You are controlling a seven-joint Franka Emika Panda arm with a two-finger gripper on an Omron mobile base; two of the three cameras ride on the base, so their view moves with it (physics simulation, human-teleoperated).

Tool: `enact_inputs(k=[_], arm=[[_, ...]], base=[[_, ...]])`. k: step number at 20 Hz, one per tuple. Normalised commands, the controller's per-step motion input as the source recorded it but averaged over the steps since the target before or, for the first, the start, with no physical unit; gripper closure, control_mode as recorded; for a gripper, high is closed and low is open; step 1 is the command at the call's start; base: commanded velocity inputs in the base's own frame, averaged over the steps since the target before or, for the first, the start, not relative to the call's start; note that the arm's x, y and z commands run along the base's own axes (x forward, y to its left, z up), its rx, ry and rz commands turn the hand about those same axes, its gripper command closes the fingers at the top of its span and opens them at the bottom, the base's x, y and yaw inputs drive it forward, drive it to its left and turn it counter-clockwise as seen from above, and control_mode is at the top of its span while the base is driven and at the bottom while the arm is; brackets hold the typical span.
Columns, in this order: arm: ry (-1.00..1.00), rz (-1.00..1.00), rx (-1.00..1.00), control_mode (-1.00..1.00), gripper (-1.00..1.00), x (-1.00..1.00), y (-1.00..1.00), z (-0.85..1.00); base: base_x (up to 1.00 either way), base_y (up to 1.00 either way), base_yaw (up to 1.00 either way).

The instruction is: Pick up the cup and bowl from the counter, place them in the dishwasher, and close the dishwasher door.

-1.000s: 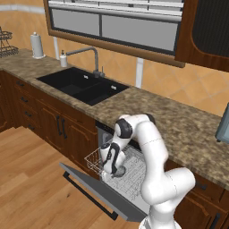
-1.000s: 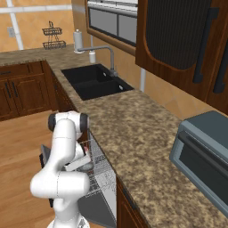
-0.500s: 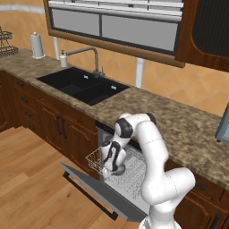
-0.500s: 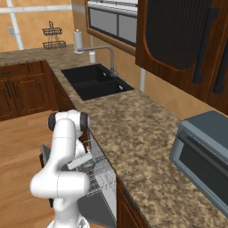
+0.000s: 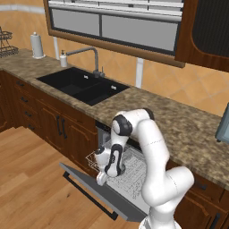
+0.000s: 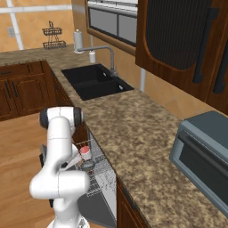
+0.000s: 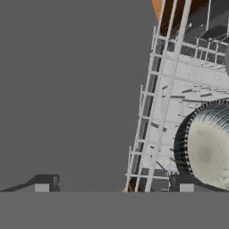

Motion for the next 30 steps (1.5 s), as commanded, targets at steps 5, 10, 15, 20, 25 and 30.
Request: enact_inputs(k=[5,10,15,20,25,30], arm=[[0.01,0.14,-0.17,-1.00,-1.00,0.25,0.12,-0.36],[0.13,0.20,-0.18,-1.00,-1.00,0.59,-0.13,-0.32],[0.11,0.17,-0.16,-1.00,-1.00,0.79,-0.40,-0.08],[0.03,0.16,-0.12,-1.00,-1.00,0.85,-0.69,0.00],[-0.02,0.12,-0.10,-1.00,-1.00,-0.28,0.10,0.35],[0.00,0.01,-0.06,-1.00,-1.00,-1.00,0.93,0.97]], base=[[0.00,0.00,0.00],[0.00,0.00,0.00],[0.00,0.00,0.00],[0.00,0.00,0.00],[0.00,0.00,0.00],[0.00,0.00,0.00]])
